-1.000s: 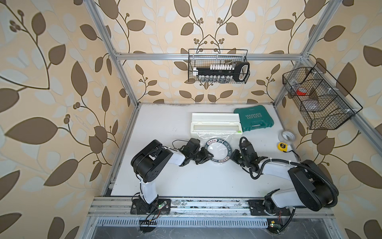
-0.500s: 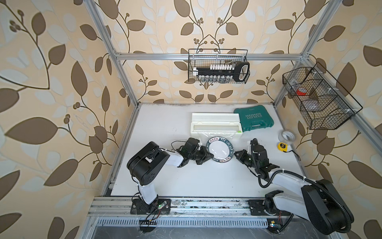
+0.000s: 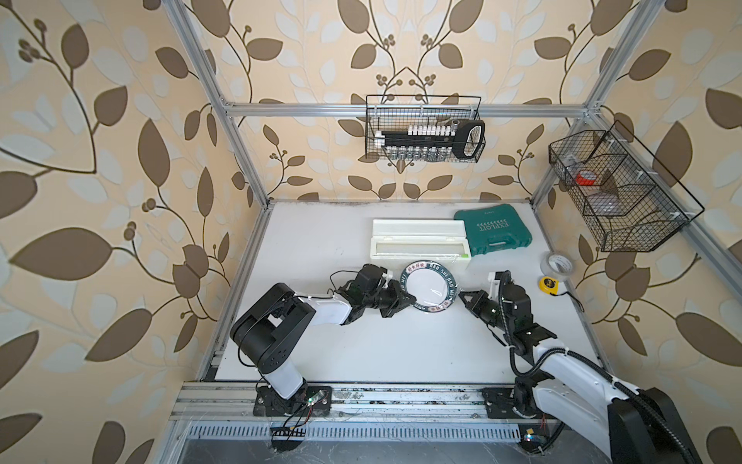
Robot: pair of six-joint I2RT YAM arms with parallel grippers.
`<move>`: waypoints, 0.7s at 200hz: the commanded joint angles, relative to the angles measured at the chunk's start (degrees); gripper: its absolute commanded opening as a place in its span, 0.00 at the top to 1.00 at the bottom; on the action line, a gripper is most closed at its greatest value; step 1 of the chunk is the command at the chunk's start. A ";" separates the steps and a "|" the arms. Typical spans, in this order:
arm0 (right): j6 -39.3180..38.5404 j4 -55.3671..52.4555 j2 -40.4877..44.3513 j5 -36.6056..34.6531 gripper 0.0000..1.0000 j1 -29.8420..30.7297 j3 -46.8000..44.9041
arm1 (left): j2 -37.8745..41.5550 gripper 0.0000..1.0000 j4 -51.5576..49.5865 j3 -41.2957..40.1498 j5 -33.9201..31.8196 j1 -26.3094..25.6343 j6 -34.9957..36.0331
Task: Wrap the plate with plastic wrap
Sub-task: Pick up the plate at the center of the board.
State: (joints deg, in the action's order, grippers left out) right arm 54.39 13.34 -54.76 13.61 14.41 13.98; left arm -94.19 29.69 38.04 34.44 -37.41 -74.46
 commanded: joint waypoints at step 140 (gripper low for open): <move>6.72 26.61 -21.98 13.48 0.86 0.06 4.50 | 3.21 1.00 4.29 3.07 8.54 -1.36 -0.75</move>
State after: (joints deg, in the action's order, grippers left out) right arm 57.87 30.46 -75.09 22.81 13.78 17.43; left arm -92.20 28.08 38.63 35.05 -37.43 -75.64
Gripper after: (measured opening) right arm 0.077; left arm 0.071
